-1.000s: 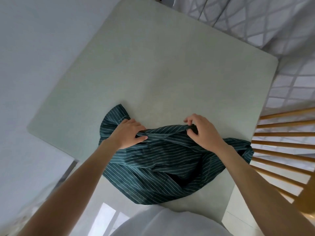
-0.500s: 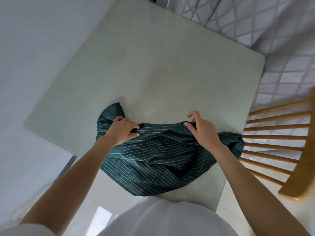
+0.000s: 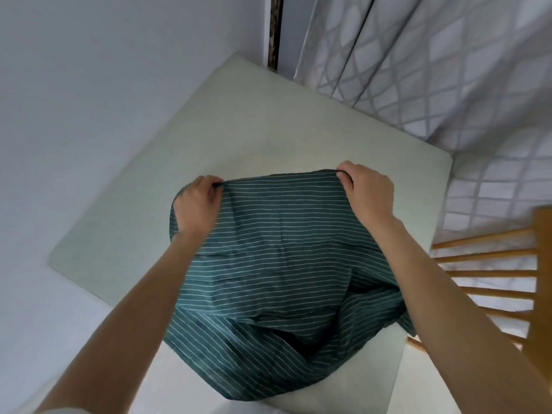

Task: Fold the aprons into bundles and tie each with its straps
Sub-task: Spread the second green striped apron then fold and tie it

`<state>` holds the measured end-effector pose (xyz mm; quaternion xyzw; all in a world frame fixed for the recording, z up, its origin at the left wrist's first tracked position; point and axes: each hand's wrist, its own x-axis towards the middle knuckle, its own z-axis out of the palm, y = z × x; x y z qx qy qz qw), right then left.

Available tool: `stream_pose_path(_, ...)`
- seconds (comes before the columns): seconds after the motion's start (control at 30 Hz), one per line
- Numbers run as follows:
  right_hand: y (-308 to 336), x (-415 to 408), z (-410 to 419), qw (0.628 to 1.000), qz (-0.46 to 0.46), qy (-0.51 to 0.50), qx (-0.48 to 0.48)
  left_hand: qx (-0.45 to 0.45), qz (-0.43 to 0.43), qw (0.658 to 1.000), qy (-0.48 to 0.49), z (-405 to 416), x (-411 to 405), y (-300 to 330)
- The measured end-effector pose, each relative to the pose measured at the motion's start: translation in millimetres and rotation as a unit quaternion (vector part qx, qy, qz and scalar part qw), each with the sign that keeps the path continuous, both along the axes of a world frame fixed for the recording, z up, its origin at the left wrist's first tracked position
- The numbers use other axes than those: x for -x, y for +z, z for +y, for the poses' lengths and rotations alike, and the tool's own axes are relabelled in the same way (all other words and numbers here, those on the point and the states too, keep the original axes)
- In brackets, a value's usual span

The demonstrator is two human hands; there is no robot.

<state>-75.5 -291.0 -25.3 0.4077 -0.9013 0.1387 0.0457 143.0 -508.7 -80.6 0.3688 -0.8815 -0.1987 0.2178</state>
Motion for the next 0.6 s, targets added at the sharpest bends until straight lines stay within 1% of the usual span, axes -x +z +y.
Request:
stream_pose_path(0.07, 5, 22, -16, 0.999, 0.042, -0.012, -0.002, 0.003, 0.047, 0.999, 0.018, -8, 23, 11)
stream_pose_path(0.13, -2, 41, -22, 0.998, 0.042, -0.036, -0.019, -0.016, 0.046, 0.999, -0.001, -11, 45, 12)
stream_pose_path(0.17, -9, 49, -23, 0.998, 0.029, -0.050, -0.027, -0.038, 0.022, 0.999, -0.019, -11, 56, 8)
stream_pose_path(0.27, -36, 62, -17, 0.996, -0.006, -0.074, -0.054, -0.118, -0.097, 0.986, -0.067, -3, 77, -17)
stream_pose_path(0.3, -47, 61, -14, 0.996, -0.015, -0.071, -0.055, -0.130, -0.132, 0.980, -0.074, -1, 79, -28)
stream_pose_path(0.4, -78, 46, -4, 0.995, -0.078, -0.034, -0.057, -0.113, -0.220, 0.966, -0.079, -2, 79, -56)
stream_pose_path(0.5, -112, 28, 1, 0.979, -0.157, 0.027, -0.127, -0.134, -0.322, 0.935, -0.070, -9, 78, -76)
stream_pose_path(0.6, -148, 23, 0, 0.952, -0.219, 0.016, -0.215, -0.164, -0.388, 0.905, -0.068, -13, 80, -95)
